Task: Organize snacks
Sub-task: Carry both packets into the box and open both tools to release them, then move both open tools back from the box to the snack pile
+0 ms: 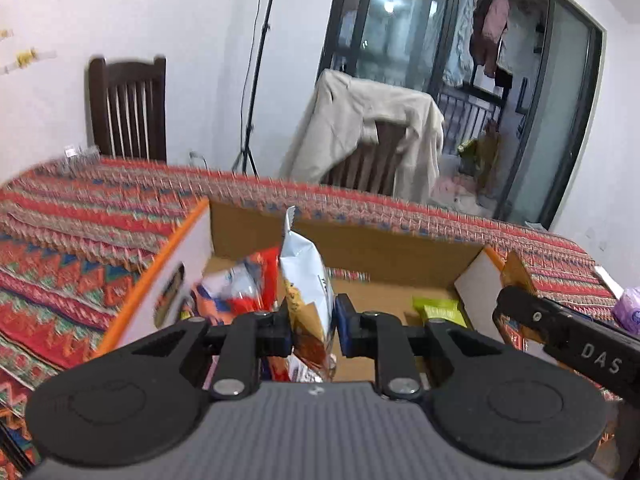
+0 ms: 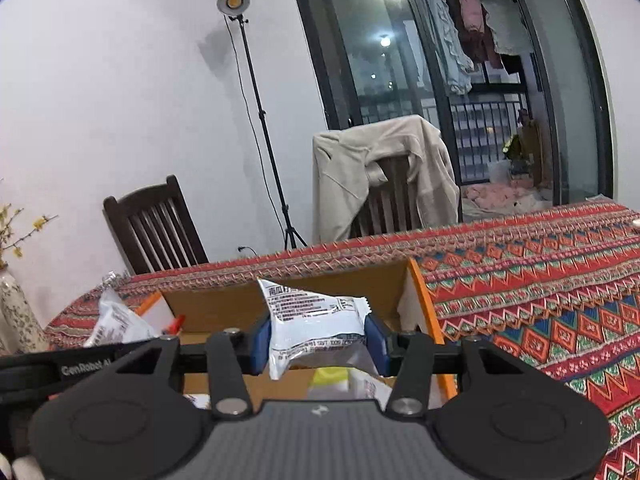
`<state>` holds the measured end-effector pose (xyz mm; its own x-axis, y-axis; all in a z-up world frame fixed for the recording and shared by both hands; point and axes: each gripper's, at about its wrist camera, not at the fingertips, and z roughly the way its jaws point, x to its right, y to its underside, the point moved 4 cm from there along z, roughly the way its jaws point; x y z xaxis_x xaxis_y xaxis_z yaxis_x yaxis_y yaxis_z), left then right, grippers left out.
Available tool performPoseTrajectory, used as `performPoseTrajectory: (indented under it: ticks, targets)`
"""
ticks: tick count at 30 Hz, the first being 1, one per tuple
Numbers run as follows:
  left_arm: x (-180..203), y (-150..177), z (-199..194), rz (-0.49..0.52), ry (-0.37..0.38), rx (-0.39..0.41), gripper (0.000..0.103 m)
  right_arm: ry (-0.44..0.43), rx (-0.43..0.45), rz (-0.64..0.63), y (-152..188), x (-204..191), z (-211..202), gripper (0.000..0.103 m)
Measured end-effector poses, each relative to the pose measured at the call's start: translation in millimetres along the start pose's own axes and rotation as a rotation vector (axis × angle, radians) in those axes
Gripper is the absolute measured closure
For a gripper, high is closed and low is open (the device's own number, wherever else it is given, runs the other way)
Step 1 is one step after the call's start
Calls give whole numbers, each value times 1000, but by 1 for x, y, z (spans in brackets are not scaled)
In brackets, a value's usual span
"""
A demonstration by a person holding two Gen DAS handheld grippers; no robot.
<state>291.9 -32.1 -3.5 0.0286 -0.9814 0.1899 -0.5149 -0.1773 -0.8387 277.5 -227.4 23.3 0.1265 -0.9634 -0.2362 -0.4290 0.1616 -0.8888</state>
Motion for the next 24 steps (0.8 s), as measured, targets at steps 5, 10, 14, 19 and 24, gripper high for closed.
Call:
performPoseTrajectory:
  ticks: [5, 10, 14, 19, 24]
  targets:
    - [-8, 5, 3, -8, -1, 0, 82, 32, -34, -23, 13, 1, 8, 55]
    - [-6, 9, -1, -6, -15, 38, 62, 29, -46, -33, 22, -1, 7, 53]
    - [-14, 5, -15, -37, -79, 130, 3, 35, -22, -33, 22, 0, 0, 13]
    - [-15, 2, -26, -44, -91, 171, 0, 41, 2, -26, 21, 2, -9, 0]
    - [-18, 0, -31, -55, -103, 143, 0, 56, 17, -39, 18, 0, -18, 0]
